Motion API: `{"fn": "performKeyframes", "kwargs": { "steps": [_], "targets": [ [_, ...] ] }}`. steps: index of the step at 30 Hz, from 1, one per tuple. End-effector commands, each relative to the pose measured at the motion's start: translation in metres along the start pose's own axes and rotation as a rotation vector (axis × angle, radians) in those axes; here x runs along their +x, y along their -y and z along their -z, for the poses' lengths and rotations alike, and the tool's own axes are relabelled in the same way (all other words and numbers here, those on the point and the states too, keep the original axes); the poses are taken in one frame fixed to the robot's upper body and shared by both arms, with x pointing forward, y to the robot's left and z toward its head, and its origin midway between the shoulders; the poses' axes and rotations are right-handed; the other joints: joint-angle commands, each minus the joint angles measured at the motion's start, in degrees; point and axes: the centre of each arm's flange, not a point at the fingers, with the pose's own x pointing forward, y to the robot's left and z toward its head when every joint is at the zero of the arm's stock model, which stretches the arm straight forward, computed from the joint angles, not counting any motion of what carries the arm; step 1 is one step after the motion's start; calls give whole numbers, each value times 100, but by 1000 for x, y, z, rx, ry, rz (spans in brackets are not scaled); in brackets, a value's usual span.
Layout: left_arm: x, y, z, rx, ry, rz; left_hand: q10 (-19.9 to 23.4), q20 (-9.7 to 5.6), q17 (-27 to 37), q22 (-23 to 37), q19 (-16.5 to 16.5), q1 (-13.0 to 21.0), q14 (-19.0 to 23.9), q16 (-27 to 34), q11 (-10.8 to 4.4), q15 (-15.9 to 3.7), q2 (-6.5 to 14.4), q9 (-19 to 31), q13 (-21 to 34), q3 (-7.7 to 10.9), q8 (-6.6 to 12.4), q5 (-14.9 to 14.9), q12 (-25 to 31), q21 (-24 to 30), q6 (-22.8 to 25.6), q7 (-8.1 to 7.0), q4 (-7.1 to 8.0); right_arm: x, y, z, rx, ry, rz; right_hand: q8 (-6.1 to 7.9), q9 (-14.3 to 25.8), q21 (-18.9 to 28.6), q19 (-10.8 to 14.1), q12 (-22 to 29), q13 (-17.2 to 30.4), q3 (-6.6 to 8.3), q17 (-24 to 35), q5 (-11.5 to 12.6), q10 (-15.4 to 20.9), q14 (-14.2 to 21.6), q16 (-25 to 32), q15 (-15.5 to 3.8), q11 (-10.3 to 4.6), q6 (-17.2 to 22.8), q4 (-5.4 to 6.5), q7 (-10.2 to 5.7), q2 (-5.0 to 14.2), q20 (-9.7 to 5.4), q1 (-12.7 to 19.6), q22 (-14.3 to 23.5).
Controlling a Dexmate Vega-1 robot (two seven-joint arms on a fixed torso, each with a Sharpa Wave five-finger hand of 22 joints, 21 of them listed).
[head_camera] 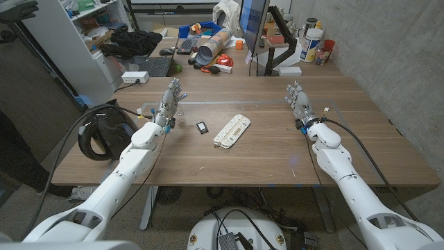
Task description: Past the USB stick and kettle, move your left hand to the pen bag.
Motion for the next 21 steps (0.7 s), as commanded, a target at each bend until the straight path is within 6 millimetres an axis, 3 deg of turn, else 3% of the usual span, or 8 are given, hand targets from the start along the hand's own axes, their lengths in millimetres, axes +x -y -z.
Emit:
{"fn": "performKeyframes", "kwargs": {
  "steps": [1, 21],
  "targets": [
    [5, -7, -14, 68, 30, -16, -829, -8, 13, 24, -1376, 18, -1068, 8, -7, -4, 560, 12, 27, 65, 21, 25, 31, -8, -565, -34, -3, 0, 1, 1, 6, -1, 9, 28, 17, 12, -37, 16, 32, 18, 22, 27, -29, -48, 20, -148, -33, -18, -4, -34, 435, -255, -13, 26],
    [15, -12, -39, 169, 72, -15, -821, 0, 10, 22, -1359, 35, -1058, -3, -4, -8, 559, 13, 27, 88, 18, 24, 26, -31, -537, -49, -11, -1, 3, 3, 9, 2, 16, 26, 17, -11, -30, 18, 33, 3, 22, 29, -16, -47, 18, -147, -25, -14, -3, -33, 434, -248, -15, 27]
  ]
}}
